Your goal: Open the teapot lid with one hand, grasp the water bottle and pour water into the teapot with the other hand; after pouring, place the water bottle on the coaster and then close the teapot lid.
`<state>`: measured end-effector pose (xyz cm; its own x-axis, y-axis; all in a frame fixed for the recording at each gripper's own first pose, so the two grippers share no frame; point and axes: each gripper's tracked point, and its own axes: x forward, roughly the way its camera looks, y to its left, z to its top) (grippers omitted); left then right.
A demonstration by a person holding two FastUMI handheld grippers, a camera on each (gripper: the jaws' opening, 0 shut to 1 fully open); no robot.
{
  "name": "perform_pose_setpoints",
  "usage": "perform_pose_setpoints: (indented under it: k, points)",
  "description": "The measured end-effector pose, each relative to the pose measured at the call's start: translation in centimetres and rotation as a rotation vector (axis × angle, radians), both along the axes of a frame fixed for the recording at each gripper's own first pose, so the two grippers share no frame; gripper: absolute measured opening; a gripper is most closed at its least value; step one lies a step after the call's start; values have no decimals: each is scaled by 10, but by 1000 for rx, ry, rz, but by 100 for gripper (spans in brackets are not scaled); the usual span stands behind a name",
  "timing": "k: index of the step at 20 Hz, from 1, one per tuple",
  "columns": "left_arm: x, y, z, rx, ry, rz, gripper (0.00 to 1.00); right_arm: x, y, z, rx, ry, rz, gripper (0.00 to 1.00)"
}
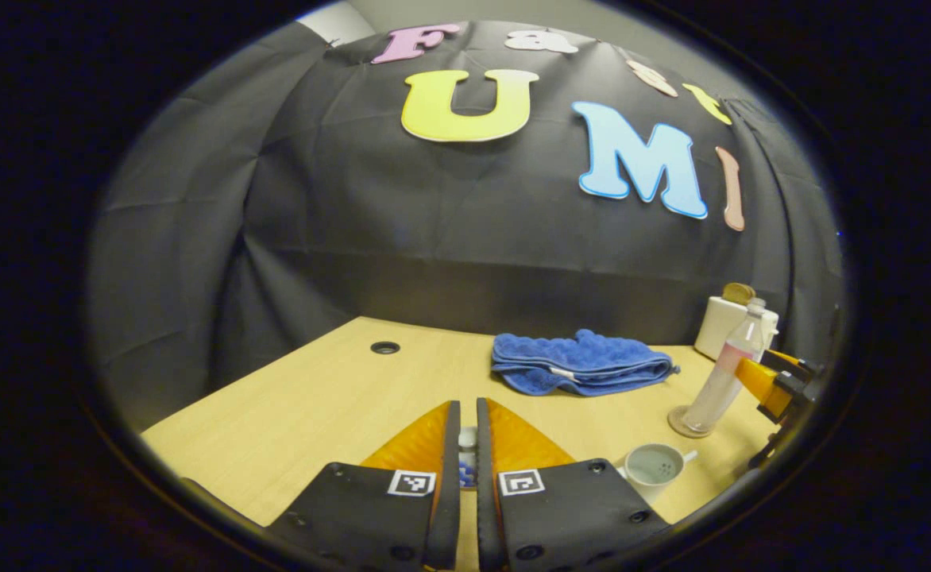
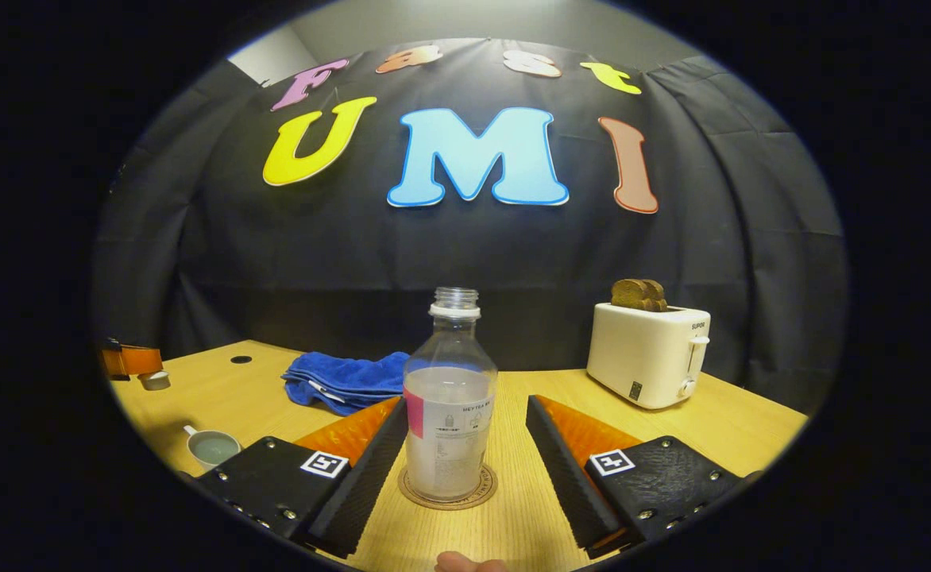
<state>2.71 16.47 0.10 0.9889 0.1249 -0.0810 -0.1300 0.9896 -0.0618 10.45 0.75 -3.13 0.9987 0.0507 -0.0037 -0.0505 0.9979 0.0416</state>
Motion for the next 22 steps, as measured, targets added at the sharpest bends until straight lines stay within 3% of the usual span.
perform_pose_setpoints:
  k: [11, 22]
  points:
    - [-2, -83, 21, -17, -94, -181, 16, -21, -6, 6, 3, -25, 34, 95]
    - [0, -153, -3, 39, -58, -299, 16, -47, 1, 21, 18, -55, 63, 95]
